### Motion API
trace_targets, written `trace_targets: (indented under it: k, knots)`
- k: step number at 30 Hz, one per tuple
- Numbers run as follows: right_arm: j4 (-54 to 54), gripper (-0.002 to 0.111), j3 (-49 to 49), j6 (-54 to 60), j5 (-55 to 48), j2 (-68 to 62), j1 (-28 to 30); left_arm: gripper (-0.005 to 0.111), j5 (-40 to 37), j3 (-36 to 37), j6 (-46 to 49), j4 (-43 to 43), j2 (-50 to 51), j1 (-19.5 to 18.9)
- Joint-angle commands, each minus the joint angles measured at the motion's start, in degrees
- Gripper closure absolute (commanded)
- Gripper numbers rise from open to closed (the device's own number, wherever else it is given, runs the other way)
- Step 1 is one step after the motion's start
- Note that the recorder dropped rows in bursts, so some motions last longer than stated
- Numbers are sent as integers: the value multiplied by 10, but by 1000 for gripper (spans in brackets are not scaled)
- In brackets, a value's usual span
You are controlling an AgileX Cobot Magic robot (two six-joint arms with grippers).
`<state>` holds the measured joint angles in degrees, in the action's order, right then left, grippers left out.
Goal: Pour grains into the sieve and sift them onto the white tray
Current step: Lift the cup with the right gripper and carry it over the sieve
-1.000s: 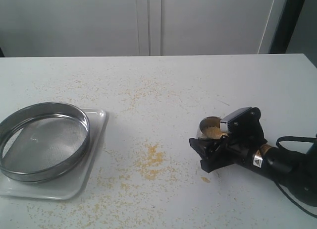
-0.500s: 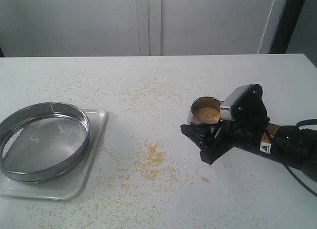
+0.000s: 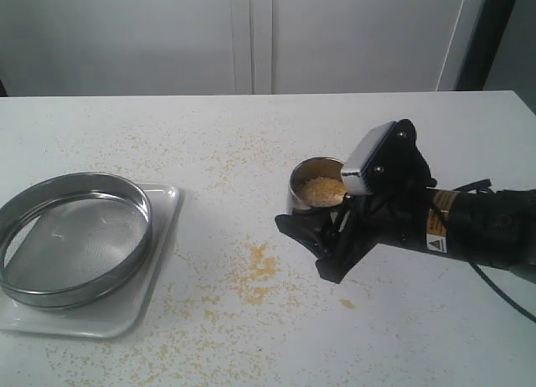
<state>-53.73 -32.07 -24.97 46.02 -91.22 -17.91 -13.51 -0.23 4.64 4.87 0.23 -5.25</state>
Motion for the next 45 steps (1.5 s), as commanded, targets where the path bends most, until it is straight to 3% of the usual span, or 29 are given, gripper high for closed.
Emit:
trace_targets:
  k: [1, 11, 26, 45]
  knots:
    - [-32, 108, -45, -66, -31, 8, -37, 106, 2, 2, -1, 2, -2, 3]
    - [-85, 108, -152, -146, -186, 5, -135, 106, 2, 2, -1, 2, -2, 3]
    - [-95, 108, -291, -192, -300, -73, -257, 106, 2, 2, -1, 2, -2, 3]
    - [-128, 108, -473, -186, -359, -204, -324, 106, 2, 2, -1, 2, -2, 3]
